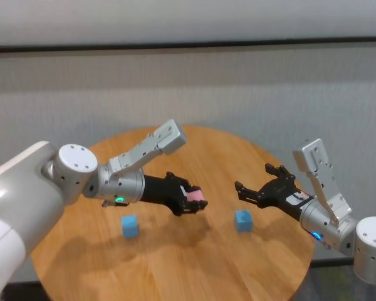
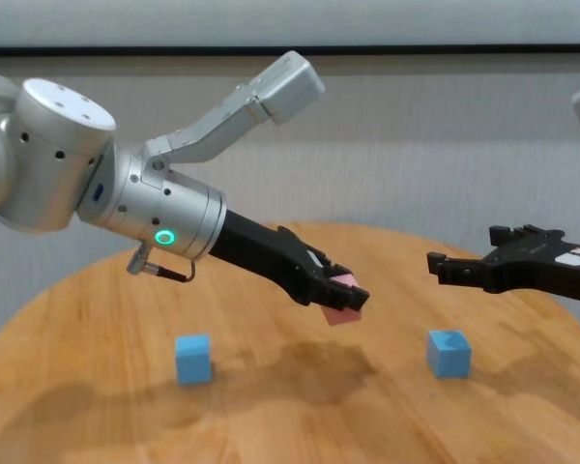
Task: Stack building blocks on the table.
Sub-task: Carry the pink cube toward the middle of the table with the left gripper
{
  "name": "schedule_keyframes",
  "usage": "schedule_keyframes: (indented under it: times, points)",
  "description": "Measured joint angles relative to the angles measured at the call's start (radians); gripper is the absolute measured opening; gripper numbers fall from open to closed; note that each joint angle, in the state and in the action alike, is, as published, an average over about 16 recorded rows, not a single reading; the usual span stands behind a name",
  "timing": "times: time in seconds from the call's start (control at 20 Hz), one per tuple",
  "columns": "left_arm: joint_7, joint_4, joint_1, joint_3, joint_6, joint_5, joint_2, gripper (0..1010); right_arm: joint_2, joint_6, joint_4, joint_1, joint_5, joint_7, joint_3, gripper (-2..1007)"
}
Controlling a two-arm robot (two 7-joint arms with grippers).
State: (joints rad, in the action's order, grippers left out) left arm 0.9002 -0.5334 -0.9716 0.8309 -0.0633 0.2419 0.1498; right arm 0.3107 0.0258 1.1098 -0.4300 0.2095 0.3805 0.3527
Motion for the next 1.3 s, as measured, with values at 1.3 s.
schedule_keyframes:
  times: [1.3]
  points:
    - [0.002, 0.471, -0.164, -0.006, -0.188, -0.011, -0.172, 408, 0.000, 0.000, 0.000, 0.000, 0.000, 0.000, 0.000, 1000]
